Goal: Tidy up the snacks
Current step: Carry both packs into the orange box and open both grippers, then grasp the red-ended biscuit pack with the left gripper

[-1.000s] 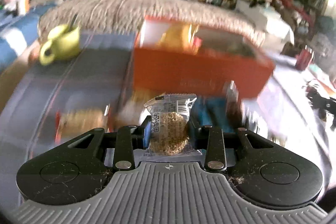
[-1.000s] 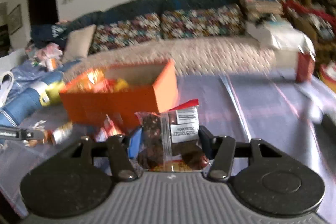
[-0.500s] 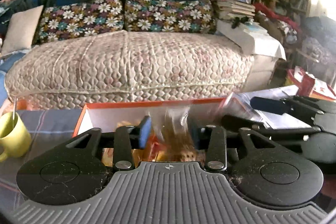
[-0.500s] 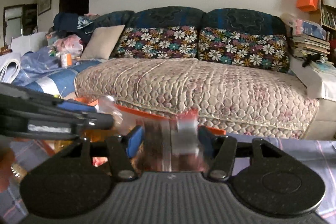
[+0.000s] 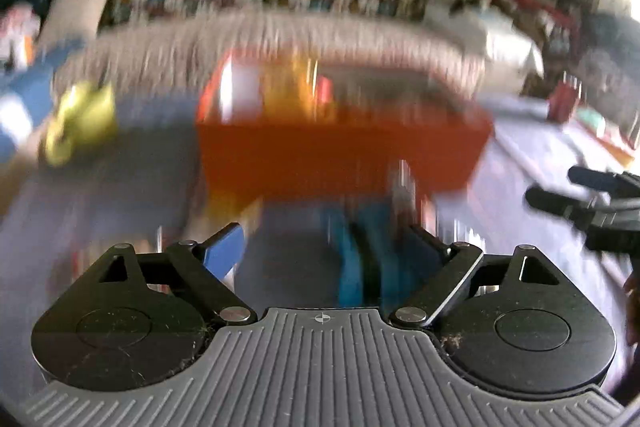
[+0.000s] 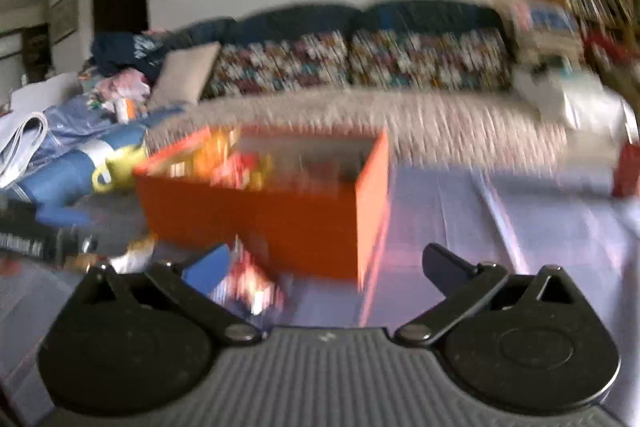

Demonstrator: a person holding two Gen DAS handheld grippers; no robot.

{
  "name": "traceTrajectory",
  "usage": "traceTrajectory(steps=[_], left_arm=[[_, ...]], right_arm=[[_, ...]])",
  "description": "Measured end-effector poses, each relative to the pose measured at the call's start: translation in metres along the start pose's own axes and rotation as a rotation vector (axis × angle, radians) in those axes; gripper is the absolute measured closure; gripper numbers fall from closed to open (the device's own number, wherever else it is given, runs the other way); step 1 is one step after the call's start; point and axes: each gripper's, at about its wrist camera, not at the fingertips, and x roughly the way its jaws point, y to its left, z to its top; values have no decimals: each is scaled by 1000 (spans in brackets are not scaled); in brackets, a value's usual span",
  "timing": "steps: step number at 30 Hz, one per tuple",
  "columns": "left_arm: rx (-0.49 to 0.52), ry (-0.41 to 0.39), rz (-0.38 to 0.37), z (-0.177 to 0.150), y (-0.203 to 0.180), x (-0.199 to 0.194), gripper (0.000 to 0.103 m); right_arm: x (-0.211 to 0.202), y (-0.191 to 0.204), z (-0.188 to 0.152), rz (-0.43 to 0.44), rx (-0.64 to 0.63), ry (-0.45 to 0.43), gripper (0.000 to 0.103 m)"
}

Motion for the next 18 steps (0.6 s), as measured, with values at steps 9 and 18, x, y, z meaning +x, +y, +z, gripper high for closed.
traceTrajectory(steps=[9,18], left_arm=[[-46,108,91,-71,10,-24,37],[55,-12,306,-38,72,-19,28]], right_arm=[[-50,-2,-58,-49,120,94,1],[-65,-8,-52,-77,115,97,1]])
